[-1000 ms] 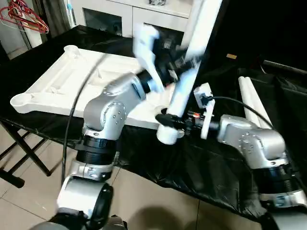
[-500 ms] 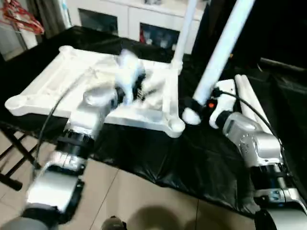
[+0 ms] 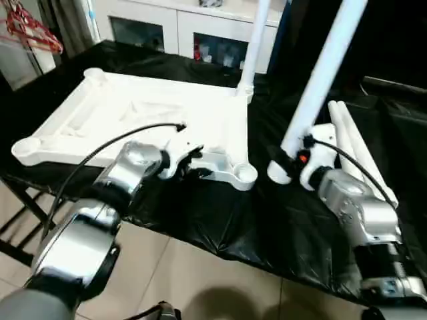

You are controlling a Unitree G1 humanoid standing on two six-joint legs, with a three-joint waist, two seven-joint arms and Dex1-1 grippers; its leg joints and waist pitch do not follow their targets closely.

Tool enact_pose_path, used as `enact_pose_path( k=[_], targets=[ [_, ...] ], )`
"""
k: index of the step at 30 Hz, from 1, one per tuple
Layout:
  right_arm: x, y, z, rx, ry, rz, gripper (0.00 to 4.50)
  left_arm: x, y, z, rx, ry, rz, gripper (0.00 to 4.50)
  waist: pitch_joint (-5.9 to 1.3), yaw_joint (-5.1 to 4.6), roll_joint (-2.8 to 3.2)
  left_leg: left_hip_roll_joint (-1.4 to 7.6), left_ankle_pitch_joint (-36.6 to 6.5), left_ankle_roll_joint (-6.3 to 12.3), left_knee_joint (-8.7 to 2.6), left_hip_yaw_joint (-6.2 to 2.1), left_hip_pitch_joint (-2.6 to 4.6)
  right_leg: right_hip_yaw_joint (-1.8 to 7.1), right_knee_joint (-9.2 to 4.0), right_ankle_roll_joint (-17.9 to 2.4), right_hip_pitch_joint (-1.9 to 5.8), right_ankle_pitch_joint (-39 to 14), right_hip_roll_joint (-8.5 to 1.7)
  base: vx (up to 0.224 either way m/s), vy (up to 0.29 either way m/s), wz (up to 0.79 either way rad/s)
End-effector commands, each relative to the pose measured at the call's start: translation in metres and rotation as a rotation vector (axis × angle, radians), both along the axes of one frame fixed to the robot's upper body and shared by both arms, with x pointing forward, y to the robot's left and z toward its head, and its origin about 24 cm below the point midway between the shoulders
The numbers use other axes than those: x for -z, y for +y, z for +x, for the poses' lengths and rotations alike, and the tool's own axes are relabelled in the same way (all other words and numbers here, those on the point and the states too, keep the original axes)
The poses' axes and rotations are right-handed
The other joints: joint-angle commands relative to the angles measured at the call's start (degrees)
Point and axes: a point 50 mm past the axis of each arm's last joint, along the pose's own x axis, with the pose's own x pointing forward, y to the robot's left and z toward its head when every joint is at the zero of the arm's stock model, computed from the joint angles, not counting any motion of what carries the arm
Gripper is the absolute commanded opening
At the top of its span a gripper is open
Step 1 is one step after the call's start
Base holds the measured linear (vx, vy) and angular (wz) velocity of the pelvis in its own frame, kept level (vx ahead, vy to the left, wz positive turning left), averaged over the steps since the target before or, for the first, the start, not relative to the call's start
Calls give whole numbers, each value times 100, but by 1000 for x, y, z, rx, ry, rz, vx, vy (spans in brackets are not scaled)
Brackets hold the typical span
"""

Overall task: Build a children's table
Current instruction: Pick table leg, then insert table leg to table base

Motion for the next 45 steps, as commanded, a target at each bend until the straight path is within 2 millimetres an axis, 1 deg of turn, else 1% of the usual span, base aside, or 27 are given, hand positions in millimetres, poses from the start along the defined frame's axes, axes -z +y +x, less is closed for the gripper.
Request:
enact_pose_path(
  k=[1, 2, 3, 4, 5, 6, 7, 9, 11, 12, 13, 14, 15, 17, 18, 19, 20, 21, 24, 29, 30, 31, 35, 38, 40, 43, 45],
  targets=[
    [-6, -6, -1, 25, -20, -10, 191, -2, -2, 2, 5, -18, 25, 257, -477, -37, 88, 213, -1279, -202, -393, -101, 162, 284, -455, -1083, 316, -773, -441, 0, 0, 0],
    [-6, -6, -2, 27, -20, -10, 191, -2, -3, 2, 6, -17, 28, 257, -478, -40, 110, 208, -1299, -197, -392, -106, 159, 279, -459, -1093, 321, -798, -445, 0, 0, 0],
    [-6, -7, -3, 29, -20, -10, 191, -1, -3, 2, 9, -13, 32, 250, -485, -54, 85, 205, -1284, -184, -388, -103, 156, 277, -465, -1111, 326, -789, -443, 0, 0, 0],
    [-6, -7, -3, 30, -20, -10, 191, 0, -3, 2, 14, -4, 39, 247, -487, -51, 109, 203, -1277, -182, -385, -104, 159, 277, -463, -1128, 323, -773, -441, 0, 0, 0],
    [-6, -7, -3, 30, -20, -10, 191, 0, -3, 2, 15, -3, 40, 237, -489, -68, 101, 212, -1275, -168, -392, -108, 155, 272, -455, -1156, 325, -729, -436, 0, 0, 0],
    [-6, -6, -3, 30, -19, -10, 191, 1, -3, 2, 16, 1, 47, 237, -493, -74, 123, 213, -1268, -156, -385, -109, 156, 272, -445, -1204, 323, -667, -441, 0, 0, 0],
    [-5, -5, -4, 28, -18, -10, 191, 2, -2, 2, 18, 6, 68, 211, -491, -83, 125, 204, -1265, -137, -382, -106, 151, 270, -447, -1223, 326, -633, -434, 0, 0, 0],
    [-5, -4, -4, 27, -17, -10, 191, 3, -1, 2, 19, 10, 82, 207, -489, -99, 121, 206, -1247, -115, -382, -106, 150, 270, -448, -1243, 329, -623, -437, 0, 0, 0],
    [-5, -3, -4, 24, -17, -10, 191, 4, 0, 1, 22, 16, 89, 183, -483, -111, 125, 213, -1277, -98, -388, -108, 153, 268, -457, -1260, 326, -680, -442, 0, 0, 0],
    [-5, -2, -4, 21, -16, -11, 191, 5, 1, 1, 30, 25, 107, 183, -480, -123, 122, 212, -1293, -82, -388, -107, 153, 268, -460, -1273, 324, -685, -438, 0, 0, 0],
    [-5, -2, -4, 20, -16, -11, 191, 6, 2, 1, 33, 27, 113, 163, -478, -129, 128, 211, -1308, -73, -389, -104, 157, 268, -467, -1273, 321, -726, -439, 0, 0, 0],
    [-5, -2, -4, 18, -16, -12, 191, 6, 2, 0, 38, 30, 123, 162, -479, -131, 126, 213, -1311, -71, -387, -105, 158, 270, -464, -1275, 320, -733, -441, 0, 0, 0],
    [-5, -2, -4, 17, -16, -14, 191, 7, 3, -1, 52, 41, 143, 157, -479, -130, 104, 215, -1298, -56, -391, -106, 157, 269, -469, -1276, 323, -781, -447, 0, 0, 0],
    [-5, -1, -4, 16, -17, -14, 191, 8, 3, -2, 69, 55, 155, 146, -478, -131, 116, 215, -1271, -55, -388, -104, 152, 273, -469, -1268, 322, -797, -453, 0, 0, 0],
    [-6, -1, -3, 14, -18, -17, 191, 8, 3, -3, 108, 78, 184, 129, -477, -137, 92, 219, -1259, -43, -392, -102, 149, 273, -469, -1281, 324, -777, -451, 0, 0, 0],
    [-6, -1, -3, 13, -19, -18, 191, 9, 3, -4, 120, 86, 193, 129, -477, -135, 83, 218, -1243, -30, -391, -100, 151, 272, -466, -1286, 321, -771, -454, 0, 0, 0],
    [-6, -1, -3, 13, -19, -18, 191, 9, 3, -4, 122, 87, 194, 125, -481, -131, 101, 220, -1195, -19, -389, -100, 149, 275, -461, -1290, 319, -740, -459, 0, 0, 0],
    [-6, -1, -2, 10, -21, -21, 191, 8, 3, -5, 157, 111, 220, 125, -478, -133, 97, 220, -1171, -7, -391, -100, 146, 275, -461, -1292, 321, -716, -457, 0, 0, 0],
    [-8, -1, 1, 1, -25, -30, 191, 7, 1, -10, 257, 184, 256, 93, -480, -134, 55, 222, -1047, 46, -391, -90, 139, 275, -444, -1359, 325, -559, -467, 0, 0, 0],
    [-10, 1, 4, -28, -32, -47, 191, -1, -7, -13, 350, 263, 224, 64, -476, -114, 62, 230, -1002, 97, -384, -82, 143, 276, -430, -1463, 326, -534, -492, 0, 0, 0],
    [-9, 1, 4, -40, -32, -56, 191, -2, -9, -16, 374, 299, 206, 47, -474, -108, 65, 236, -1042, 96, -384, -78, 150, 274, -428, -1495, 320, -565, -495, 0, 0, 0],
    [-9, 2, 5, -55, -33, -65, 191, -2, -11, -18, 395, 335, 185, 47, -471, -104, 59, 241, -1044, 100, -390, -80, 150, 273, -428, -1500, 319, -575, -496, 0, 0, 0],
    [-8, 4, 5, -75, -34, -76, 191, 2, -14, -19, 366, 346, 172, 15, -469, -89, 52, 238, -1051, 132, -383, -76, 139, 274, -418, -1533, 324, -517, -491, 0, 0, 0],
    [-7, 7, 6, -88, -35, -79, 191, 7, -17, -13, 240, 248, 153, 7, -463, -82, 50, 243, -1164, 124, -387, -83, 144, 267, -454, -1491, 324, -719, -502, 0, 0, 0],
    [-6, 8, 6, -90, -36, -76, 191, 7, -19, -10, 159, 211, 120, 2, -468, -91, 46, 233, -1194, 111, -384, -84, 132, 260, -442, -1449, 335, -787, -483, 0, 0, 0],
    [-5, 12, 5, -98, -40, -65, 191, 7, -23, -10, 127, 170, 66, 0, -457, -139, 1, 208, -1076, 146, -388, -93, 79, 248, -464, -1331, 363, -903, -481, 0, 0, 0],
    [-5, 14, 4, -105, -43, -57, 191, 9, -26, -12, 136, 153, 35, 0, -474, -147, 12, 204, -973, 185, -376, -88, 88, 252, -459, -1324, 353, -828, -477, 0, 0, 0]
  ],
)
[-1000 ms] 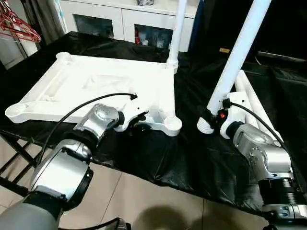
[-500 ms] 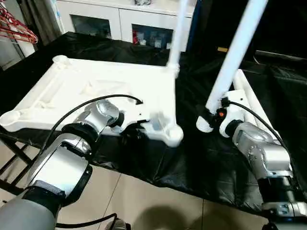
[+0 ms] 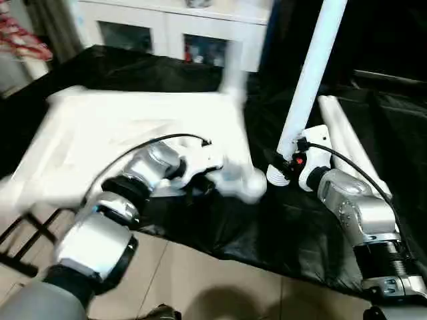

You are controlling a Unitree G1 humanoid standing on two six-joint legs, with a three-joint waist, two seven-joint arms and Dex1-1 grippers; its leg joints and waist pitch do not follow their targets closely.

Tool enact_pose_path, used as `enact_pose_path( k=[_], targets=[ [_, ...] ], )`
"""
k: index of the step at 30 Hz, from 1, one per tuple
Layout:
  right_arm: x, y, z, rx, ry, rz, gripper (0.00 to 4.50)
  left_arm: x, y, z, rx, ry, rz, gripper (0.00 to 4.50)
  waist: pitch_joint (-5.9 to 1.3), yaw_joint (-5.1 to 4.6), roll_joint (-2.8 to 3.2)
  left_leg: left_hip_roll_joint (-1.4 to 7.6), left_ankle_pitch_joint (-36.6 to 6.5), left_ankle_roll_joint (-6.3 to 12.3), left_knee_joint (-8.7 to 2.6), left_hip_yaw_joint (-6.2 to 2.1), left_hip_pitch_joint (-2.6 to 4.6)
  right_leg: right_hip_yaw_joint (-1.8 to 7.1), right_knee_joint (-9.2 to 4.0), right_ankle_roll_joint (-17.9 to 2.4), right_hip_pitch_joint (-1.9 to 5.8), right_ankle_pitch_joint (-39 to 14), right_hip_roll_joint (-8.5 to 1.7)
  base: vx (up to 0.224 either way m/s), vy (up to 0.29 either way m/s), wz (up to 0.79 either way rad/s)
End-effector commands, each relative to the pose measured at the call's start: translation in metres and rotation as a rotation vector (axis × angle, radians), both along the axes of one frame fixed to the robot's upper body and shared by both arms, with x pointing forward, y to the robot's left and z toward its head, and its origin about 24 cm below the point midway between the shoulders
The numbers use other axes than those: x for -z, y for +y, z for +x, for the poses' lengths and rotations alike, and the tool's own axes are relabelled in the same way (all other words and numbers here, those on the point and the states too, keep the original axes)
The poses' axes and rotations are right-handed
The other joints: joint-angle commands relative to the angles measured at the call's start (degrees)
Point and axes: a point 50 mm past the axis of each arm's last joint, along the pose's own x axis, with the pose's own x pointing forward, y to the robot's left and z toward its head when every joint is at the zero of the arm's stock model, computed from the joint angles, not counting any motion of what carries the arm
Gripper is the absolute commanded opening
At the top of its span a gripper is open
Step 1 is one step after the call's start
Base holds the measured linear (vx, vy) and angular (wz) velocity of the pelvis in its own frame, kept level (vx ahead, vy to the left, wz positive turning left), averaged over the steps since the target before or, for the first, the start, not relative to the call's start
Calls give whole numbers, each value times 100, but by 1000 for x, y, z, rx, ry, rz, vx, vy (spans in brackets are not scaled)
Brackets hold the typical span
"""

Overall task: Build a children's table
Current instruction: Insert table leg to table base

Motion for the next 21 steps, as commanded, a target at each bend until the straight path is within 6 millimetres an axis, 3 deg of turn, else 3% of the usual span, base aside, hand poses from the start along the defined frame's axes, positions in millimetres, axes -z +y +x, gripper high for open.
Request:
enact_pose_path(
  k=[1, 5, 6, 8, 9, 11, 16, 17, 20, 21],
  targets=[
    [-6, 6, 1, -21, -33, 13, 191, -1, -2, -2, 2, -32, -44, 0, -476, 69, -62, 201, -918, 209, -351, -89, 89, 260, -441, -1330, 350, -715, -463, 0, 0, 0],
    [-5, 8, 1, -37, -35, 18, 191, 5, -6, -9, 30, -44, -92, 0, -474, 93, -28, 241, -968, 228, -373, -90, 121, 261, -429, -1386, 317, -590, -450, 0, 0, 0],
    [-5, 8, 1, -39, -35, 17, 191, 6, -6, -10, 31, -43, -107, 0, -469, 85, -96, 238, -986, 228, -375, -77, 126, 262, -438, -1369, 313, -623, -445, 0, 0, 0],
    [-6, 9, 1, -40, -36, 15, 191, 6, -7, -11, 18, -46, -150, 0, -453, 87, -71, 233, -1079, 179, -386, -85, 116, 267, -448, -1304, 316, -873, -470, 0, 0, 0],
    [-6, 9, 1, -42, -36, 14, 191, 7, -6, -12, 1, -44, -166, 28, -450, 90, -102, 232, -1077, 174, -383, -81, 116, 272, -452, -1266, 317, -953, -480, 0, 0, 0],
    [-6, 10, 2, -43, -37, 13, 191, 9, -2, -13, -10, -33, -167, 56, -450, 90, -79, 233, -1083, 157, -382, -75, 120, 277, -465, -1241, 300, -1049, -484, 0, 0, 0],
    [-7, 11, 5, -52, -43, 9, 191, 15, 9, -15, -53, -58, -114, 56, -432, 77, -91, 245, -1256, 75, -414, -90, 129, 276, -490, -1103, 274, -1279, -477, 0, 0, 0],
    [-9, 13, 5, -65, -49, 11, 191, 15, 12, -15, -61, -52, -114, 56, -432, 74, -125, 242, -1262, 77, -413, -82, 132, 276, -496, -1090, 271, -1308, -474, 0, 0, 0],
    [-12, 16, 6, -93, -57, 17, 191, 16, 17, -18, -53, -30, -112, 56, -426, 76, -106, 241, -1268, 52, -415, -85, 131, 281, -497, -1048, 260, -1415, -479, 0, 0, 0],
    [-14, 19, 7, -110, -64, 26, 191, 17, 20, -19, -56, -21, -100, 56, -428, 68, -147, 254, -1224, 37, -423, -87, 126, 282, -480, -1044, 267, -1327, -477, 0, 0, 0]
  ],
)
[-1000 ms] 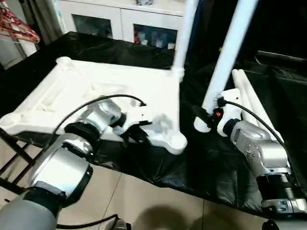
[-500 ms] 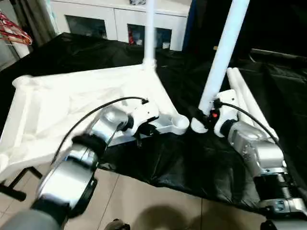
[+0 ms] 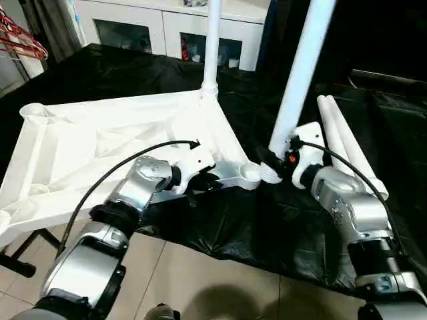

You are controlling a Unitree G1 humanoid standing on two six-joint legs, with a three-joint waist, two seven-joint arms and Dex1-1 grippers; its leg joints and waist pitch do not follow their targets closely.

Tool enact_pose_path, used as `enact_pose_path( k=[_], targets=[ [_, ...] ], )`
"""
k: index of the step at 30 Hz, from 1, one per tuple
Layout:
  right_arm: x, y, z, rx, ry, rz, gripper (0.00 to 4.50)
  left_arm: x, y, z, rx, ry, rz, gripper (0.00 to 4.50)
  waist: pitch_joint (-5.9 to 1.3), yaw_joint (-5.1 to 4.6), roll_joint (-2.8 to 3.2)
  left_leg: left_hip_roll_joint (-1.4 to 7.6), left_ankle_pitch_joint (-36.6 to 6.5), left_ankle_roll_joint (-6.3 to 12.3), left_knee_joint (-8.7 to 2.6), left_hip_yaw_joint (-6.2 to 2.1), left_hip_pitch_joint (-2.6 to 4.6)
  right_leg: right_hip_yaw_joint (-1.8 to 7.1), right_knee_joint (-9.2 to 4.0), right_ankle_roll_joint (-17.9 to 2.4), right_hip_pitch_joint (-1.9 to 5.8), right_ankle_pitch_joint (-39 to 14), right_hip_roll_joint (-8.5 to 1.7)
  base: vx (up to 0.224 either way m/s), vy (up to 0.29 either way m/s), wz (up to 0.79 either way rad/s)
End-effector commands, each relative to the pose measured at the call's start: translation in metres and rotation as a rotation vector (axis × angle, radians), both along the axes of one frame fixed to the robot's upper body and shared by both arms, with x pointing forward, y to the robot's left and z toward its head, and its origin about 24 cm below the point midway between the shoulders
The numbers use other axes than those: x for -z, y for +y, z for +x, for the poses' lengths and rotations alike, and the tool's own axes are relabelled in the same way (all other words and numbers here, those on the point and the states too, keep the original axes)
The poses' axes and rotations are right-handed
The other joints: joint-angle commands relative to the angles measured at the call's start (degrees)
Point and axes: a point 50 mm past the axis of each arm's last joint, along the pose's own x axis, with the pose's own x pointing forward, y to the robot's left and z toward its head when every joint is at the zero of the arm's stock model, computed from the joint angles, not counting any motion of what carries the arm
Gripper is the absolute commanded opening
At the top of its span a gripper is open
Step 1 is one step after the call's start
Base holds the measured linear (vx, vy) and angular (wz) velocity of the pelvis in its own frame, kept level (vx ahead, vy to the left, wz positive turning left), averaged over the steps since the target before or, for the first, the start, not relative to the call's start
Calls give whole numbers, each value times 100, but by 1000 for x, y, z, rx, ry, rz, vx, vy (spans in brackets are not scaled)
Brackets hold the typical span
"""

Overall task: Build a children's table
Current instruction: Insert table leg to table base

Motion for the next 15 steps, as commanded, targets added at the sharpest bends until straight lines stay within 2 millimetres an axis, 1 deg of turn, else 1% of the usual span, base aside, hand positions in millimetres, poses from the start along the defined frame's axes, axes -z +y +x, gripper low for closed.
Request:
enact_pose_path(
  k=[1, 2, 3, 4, 7, 10, 11, 15],
  targets=[
    [-7, 4, 3, -24, -26, 6, 191, 9, 7, -5, -12, 47, 28, 40, -440, 25, -75, 256, -1199, 38, -416, -99, 121, 279, -462, -1061, 267, -1278, -478, 0, 0, 0],
    [-9, 7, 3, -40, -32, 23, 191, 10, 9, -5, -18, 52, 31, 40, -438, 26, -59, 253, -1190, 47, -414, -92, 127, 282, -469, -1076, 253, -1230, -474, 0, 0, 0],
    [-9, 7, 3, -40, -32, 23, 191, 10, 9, -5, -18, 52, 31, 29, -439, 26, -55, 250, -1211, 45, -414, -92, 132, 282, -471, -1081, 249, -1227, -472, 0, 0, 0],
    [-12, 9, 4, -53, -36, 42, 191, 10, 10, -6, -17, 61, 28, 23, -439, 17, -101, 251, -1230, 39, -422, -90, 122, 280, -471, -1081, 261, -1225, -471, 0, 0, 0],
    [-14, 13, 5, -75, -39, 52, 191, 10, 12, -8, -9, 76, 20, 3, -439, 17, -87, 258, -1229, 10, -427, -98, 127, 281, -455, -1096, 257, -1207, -480, 0, 0, 0],
    [-12, 16, 7, -86, -30, 51, 191, 9, 12, -9, -7, 81, 8, 0, -441, -4, -93, 250, -1177, 13, -423, -93, 124, 284, -442, -1128, 264, -1082, -476, 0, 0, 0],
    [-12, 17, 8, -87, -29, 51, 191, 9, 11, -9, -7, 82, 6, 0, -444, -15, -104, 245, -1171, 16, -418, -90, 124, 283, -440, -1148, 264, -1084, -483, 0, 0, 0],
    [-7, 22, 8, -114, 0, 64, 191, 9, 11, -9, -4, 95, -8, 0, -447, -14, -105, 244, -1118, 44, -413, -84, 121, 284, -440, -1166, 269, -1016, -479, 0, 0, 0]
  ],
)
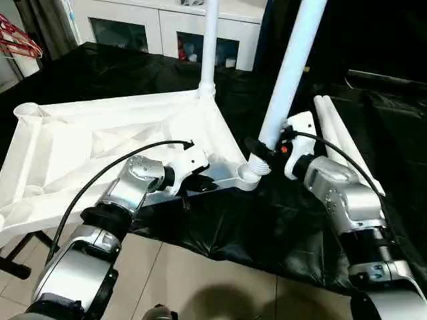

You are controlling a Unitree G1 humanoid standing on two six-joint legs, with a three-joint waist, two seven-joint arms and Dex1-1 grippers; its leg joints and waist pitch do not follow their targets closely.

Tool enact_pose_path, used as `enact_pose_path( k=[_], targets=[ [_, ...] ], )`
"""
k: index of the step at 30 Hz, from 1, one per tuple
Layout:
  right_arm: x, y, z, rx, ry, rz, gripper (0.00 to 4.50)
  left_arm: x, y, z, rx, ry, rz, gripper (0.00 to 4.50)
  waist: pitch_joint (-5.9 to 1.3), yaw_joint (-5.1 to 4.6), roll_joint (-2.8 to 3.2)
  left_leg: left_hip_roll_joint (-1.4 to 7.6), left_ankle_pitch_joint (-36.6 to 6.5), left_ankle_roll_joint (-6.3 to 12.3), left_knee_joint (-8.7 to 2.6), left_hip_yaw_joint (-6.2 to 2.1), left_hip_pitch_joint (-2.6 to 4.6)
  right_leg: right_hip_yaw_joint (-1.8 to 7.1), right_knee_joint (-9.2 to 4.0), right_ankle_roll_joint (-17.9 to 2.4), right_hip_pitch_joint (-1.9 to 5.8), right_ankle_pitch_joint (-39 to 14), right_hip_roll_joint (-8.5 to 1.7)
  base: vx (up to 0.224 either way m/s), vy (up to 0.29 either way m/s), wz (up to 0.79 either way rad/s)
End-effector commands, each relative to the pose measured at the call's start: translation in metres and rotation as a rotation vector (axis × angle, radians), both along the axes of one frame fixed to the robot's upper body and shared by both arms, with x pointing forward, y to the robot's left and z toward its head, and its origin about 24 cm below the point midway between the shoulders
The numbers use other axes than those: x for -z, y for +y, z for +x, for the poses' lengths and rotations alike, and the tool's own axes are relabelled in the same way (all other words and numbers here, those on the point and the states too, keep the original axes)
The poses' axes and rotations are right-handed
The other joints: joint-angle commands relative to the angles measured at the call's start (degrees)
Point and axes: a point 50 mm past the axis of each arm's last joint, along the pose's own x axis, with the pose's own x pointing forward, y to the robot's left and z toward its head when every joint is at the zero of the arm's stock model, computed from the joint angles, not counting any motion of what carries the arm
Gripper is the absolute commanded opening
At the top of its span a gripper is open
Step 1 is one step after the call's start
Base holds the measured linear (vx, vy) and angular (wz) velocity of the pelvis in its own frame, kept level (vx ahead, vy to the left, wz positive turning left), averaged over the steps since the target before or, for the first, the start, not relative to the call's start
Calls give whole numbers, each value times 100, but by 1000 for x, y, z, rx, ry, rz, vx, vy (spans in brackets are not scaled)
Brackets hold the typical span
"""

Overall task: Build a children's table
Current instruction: Insert table leg to table base

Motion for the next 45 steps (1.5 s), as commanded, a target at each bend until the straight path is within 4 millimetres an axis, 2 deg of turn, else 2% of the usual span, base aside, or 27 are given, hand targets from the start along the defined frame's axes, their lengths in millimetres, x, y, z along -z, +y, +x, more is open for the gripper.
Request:
enact_pose_path(
  k=[1, 6, 11, 18, 20, 23, 26, 27, 32, 39, 43, 45],
  targets=[
    [-2, 4, 2, -27, -4, -2, 191, 12, 4, -7, -13, 56, -3, 0, -436, 34, -40, 251, -1124, 41, -413, -91, 123, 280, -433, -1192, 269, -991, -480, 0, 0, 0],
    [6, 9, 0, -58, 29, -21, 191, 11, 4, -7, -12, 54, -15, 0, -438, 35, -38, 253, -1116, 36, -413, -87, 125, 284, -427, -1198, 274, -948, -478, 0, 0, 0],
    [13, 15, 7, -56, 44, -22, 191, 8, 1, -8, 1, 43, -49, 0, -433, 16, -39, 257, -1225, -30, -421, -91, 126, 287, -438, -1197, 269, -1129, -493, 0, 0, 0],
    [20, 18, 10, -57, 65, -27, 191, 6, -1, -11, 16, 47, -65, 0, -441, -8, -42, 255, -1102, 32, -418, -86, 118, 282, -406, -1258, 279, -881, -477, 0, 0, 0],
    [23, 19, 10, -62, 77, -20, 191, 6, -1, -11, 12, 43, -65, 0, -434, -19, -55, 250, -1162, 41, -414, -80, 121, 285, -428, -1248, 277, -1001, -483, 0, 0, 0],
    [26, 19, 9, -73, 96, 1, 191, 6, 0, -10, 6, 37, -63, 0, -429, -24, -41, 252, -1195, 38, -419, -83, 127, 287, -439, -1232, 273, -1081, -476, 0, 0, 0],
    [32, 14, 5, -67, 125, 67, 191, 5, -1, -8, -13, 21, -67, 0, -436, -16, -20, 256, -1165, 53, -419, -86, 130, 287, -425, -1244, 274, -995, -474, 0, 0, 0],
    [35, 12, 4, -55, 130, 88, 191, 5, -1, -7, -19, 15, -71, 0, -437, -13, -32, 257, -1161, 64, -416, -83, 127, 290, -428, -1255, 279, -947, -478, 0, 0, 0],
    [51, 1, -2, 7, 152, 130, 191, 4, -4, -6, -28, 4, -74, 0, -438, 1, 13, 264, -1271, 35, -425, -86, 139, 279, -435, -1309, 265, -972, -470, 0, 0, 0],
    [70, -3, -18, 43, 146, 205, 191, 4, -7, -3, -48, -18, -81, 0, -435, 36, 9, 264, -1414, 48, -443, -97, 141, 279, -467, -1241, 270, -1181, -481, 0, 0, 0],
    [76, -5, -27, 55, 77, 136, 191, 4, -7, -3, -55, -26, -81, 0, -433, 73, 30, 273, -1489, 23, -452, -101, 150, 286, -494, -1153, 250, -1359, -489, 0, 0, 0],
    [74, -5, -29, 68, 43, 119, 191, 4, -7, -2, -56, -27, -80, 0, -436, 71, 17, 266, -1466, 47, -455, -98, 146, 285, -490, -1157, 251, -1293, -479, 0, 0, 0]
  ],
)
